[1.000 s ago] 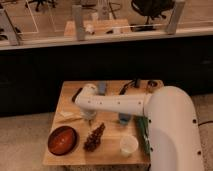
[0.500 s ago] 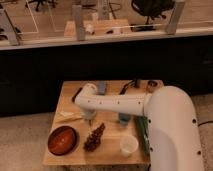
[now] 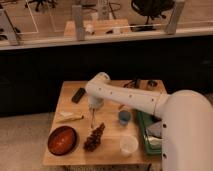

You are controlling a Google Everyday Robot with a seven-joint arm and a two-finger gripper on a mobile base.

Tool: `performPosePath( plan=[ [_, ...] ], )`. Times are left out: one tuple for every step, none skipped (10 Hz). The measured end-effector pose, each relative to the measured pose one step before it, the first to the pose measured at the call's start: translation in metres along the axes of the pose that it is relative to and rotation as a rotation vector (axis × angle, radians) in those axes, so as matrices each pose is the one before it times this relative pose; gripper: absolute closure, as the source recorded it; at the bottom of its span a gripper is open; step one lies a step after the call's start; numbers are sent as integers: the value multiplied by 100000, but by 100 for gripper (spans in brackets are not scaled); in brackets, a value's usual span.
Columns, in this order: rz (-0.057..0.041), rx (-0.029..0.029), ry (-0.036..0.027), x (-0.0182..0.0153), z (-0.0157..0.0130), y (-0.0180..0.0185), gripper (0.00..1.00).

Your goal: Place fork in table surface

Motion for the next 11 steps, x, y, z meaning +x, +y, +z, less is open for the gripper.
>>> performPosePath(
  plan=[
    [2237,2241,800,692,-499,330,100],
    [1206,1685,612,388,-407,13,100],
    [1122,1451,996,427,-808,77,100],
    [437,920,664,187,-611,-33,100],
    [447,1464,1119,212,-1156,-85,100],
    [337,1381,1379,172,-1185,-7,100],
    [322,1272,1489,184,-1093,20,100],
    [353,1133,1363,140,-838,42,100],
    [769,1093,1068,106,-481,293,100],
    [832,1227,256,3,-235,333,100],
    [-143,742,-588,-91,189,-61,100]
  ],
)
